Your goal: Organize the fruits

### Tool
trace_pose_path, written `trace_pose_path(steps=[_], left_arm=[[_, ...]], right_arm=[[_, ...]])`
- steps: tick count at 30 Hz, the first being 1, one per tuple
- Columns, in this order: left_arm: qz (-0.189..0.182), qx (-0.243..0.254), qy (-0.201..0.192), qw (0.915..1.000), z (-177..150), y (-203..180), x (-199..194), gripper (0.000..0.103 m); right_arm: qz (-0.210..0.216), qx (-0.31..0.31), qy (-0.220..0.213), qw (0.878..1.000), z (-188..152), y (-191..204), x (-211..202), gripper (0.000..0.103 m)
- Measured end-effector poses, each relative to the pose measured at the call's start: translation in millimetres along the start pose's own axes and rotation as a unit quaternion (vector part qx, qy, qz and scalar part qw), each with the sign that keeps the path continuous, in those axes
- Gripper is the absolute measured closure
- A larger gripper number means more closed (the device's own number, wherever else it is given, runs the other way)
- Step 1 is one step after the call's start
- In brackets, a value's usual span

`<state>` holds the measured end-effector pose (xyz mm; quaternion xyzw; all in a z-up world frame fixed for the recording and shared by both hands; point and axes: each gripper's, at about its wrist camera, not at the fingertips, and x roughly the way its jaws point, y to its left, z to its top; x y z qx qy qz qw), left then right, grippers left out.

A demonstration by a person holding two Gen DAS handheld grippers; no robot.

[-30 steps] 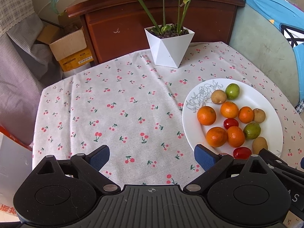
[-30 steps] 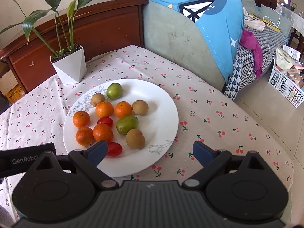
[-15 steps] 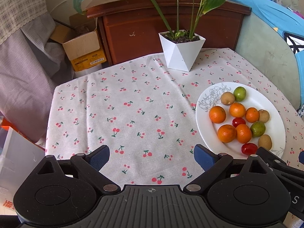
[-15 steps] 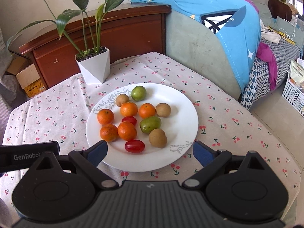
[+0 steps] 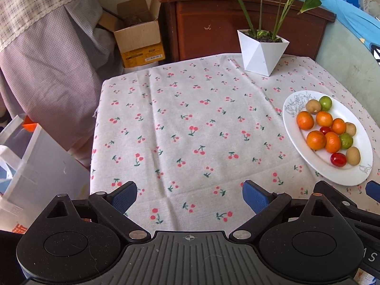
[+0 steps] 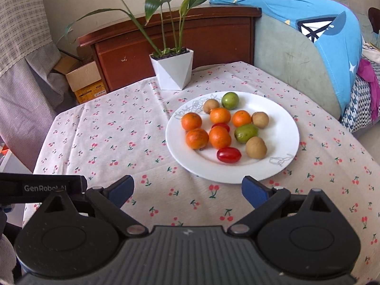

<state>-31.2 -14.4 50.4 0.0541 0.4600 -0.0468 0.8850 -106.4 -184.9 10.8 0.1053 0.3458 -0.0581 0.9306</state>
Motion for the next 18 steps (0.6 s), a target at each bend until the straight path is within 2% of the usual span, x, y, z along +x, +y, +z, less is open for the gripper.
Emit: trace_pose_path(steps=[15, 18], left_arm=[[0.014, -0.017, 0.019, 0.9996, -21.4, 32.9, 13.9, 0.006], [0.013, -0.018, 0.021, 0.9996, -21.8, 34.3, 16.2, 0.006]], right_arm=[[0.003, -0.018, 0.030, 0.999, -31.5, 21.9, 25.2, 0.003], [-0.003, -0.022, 0.018, 1.000, -33.1, 22.7, 27.8, 0.002]])
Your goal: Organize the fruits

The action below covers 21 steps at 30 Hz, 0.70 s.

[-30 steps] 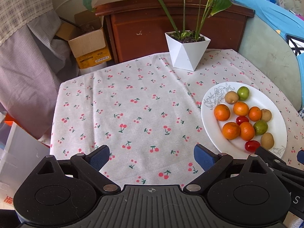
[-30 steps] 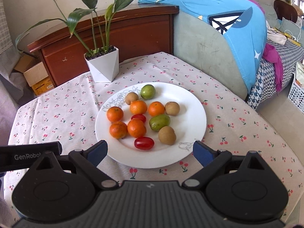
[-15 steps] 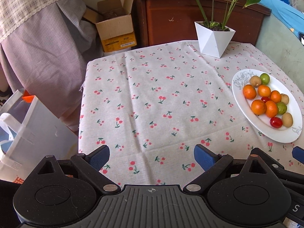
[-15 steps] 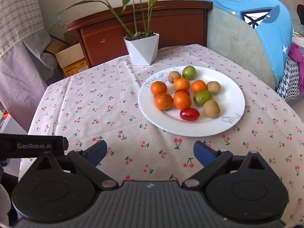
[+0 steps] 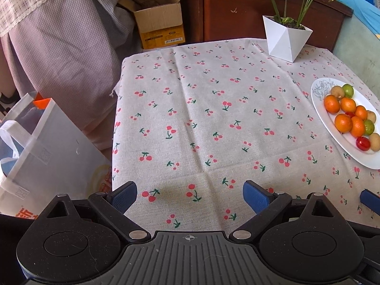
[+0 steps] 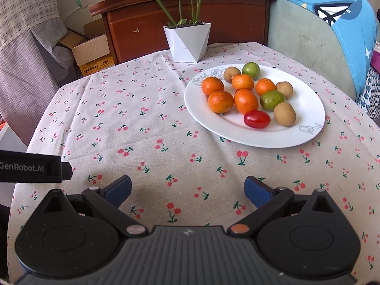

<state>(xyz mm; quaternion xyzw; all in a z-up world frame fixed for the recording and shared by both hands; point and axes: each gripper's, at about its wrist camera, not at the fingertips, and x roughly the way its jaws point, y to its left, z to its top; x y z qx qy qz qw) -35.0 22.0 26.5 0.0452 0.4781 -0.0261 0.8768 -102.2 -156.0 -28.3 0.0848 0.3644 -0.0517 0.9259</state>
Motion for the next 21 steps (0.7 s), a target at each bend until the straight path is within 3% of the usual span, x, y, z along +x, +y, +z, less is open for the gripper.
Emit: trace_pose_path(steps=[5, 13, 21], left_arm=[[-0.002, -0.002, 0.002, 1.0000, 0.0, 1.5, 1.8, 0.006], [-0.006, -0.003, 0.001, 1.0000, 0.7, 2.4, 4.5, 0.006], [-0.007, -0.009, 0.003, 0.9999, 1.4, 3.7, 8.5, 0.006]], right_arm=[[-0.018, -0.039, -0.019, 0.999, -4.3, 9.0, 5.4, 0.001], [-0.014, -0.034, -0.059, 0.998, -5.6, 13.0, 14.5, 0.001], [-0.010, -0.035, -0.060, 0.998, -2.6, 13.0, 18.4, 0.001]])
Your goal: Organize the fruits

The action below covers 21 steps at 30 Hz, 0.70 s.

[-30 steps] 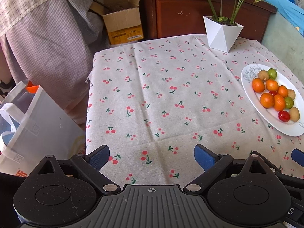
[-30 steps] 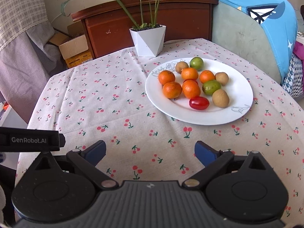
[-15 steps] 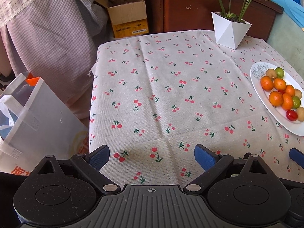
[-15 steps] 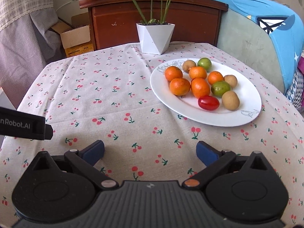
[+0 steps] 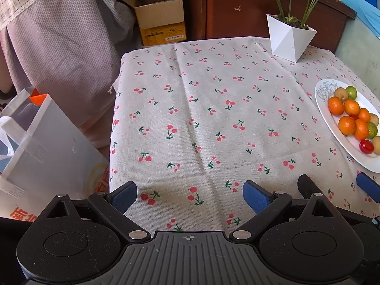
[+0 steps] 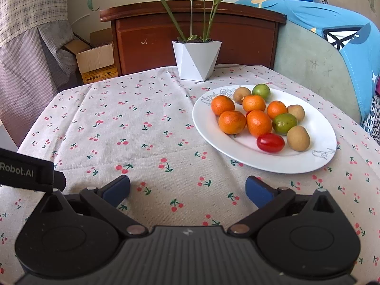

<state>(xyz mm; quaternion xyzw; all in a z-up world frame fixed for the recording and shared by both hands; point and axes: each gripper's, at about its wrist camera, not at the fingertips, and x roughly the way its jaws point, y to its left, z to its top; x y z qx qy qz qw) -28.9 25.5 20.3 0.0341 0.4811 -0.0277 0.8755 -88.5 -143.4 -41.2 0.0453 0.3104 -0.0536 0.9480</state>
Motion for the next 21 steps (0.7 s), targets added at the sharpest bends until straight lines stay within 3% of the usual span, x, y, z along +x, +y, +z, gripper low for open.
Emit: trace_pose_path(steps=[21], left_arm=[[0.000, 0.000, 0.000, 1.0000, 0.0, -0.4, 4.7, 0.006]], right_arm=[[-0.002, -0.006, -0.002, 1.000, -1.0, 0.9, -1.4, 0.001]])
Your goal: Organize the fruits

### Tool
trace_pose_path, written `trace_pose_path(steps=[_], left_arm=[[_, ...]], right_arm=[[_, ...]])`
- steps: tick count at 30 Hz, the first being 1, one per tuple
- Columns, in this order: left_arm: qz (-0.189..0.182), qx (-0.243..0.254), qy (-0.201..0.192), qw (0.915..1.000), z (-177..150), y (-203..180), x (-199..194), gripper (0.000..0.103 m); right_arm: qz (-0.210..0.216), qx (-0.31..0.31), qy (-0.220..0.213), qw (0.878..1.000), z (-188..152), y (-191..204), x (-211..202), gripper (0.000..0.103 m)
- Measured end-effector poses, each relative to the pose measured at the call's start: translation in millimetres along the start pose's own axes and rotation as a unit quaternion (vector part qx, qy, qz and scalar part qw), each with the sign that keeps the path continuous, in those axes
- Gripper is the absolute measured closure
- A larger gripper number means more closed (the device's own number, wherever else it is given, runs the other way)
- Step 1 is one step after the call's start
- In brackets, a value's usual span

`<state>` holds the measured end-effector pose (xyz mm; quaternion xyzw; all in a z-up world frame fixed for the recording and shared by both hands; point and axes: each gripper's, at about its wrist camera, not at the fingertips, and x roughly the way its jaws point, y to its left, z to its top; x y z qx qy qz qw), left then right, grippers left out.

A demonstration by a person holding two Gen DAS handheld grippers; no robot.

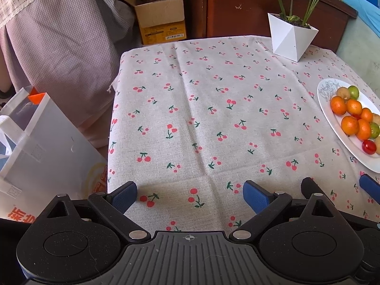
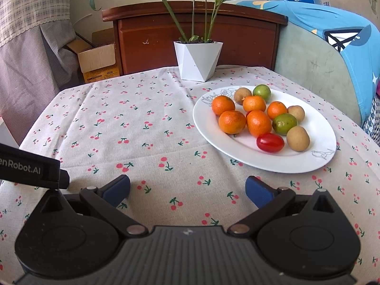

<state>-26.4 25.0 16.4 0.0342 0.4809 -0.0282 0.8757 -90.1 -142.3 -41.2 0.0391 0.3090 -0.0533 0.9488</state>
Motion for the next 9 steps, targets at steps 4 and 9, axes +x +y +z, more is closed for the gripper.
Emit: trace_pose_path(steps=[4, 9], left_arm=[[0.000, 0.000, -0.001, 1.0000, 0.9, -1.0, 1.2, 0.006], [0.005, -0.005, -0.004, 1.0000, 3.5, 0.2, 4.1, 0.006]], right_arm=[[0.003, 0.002, -0.001, 1.000, -1.3, -1.4, 0.0, 0.001], [0.003, 0.002, -0.002, 1.000, -1.6, -1.7, -0.1, 0.001]])
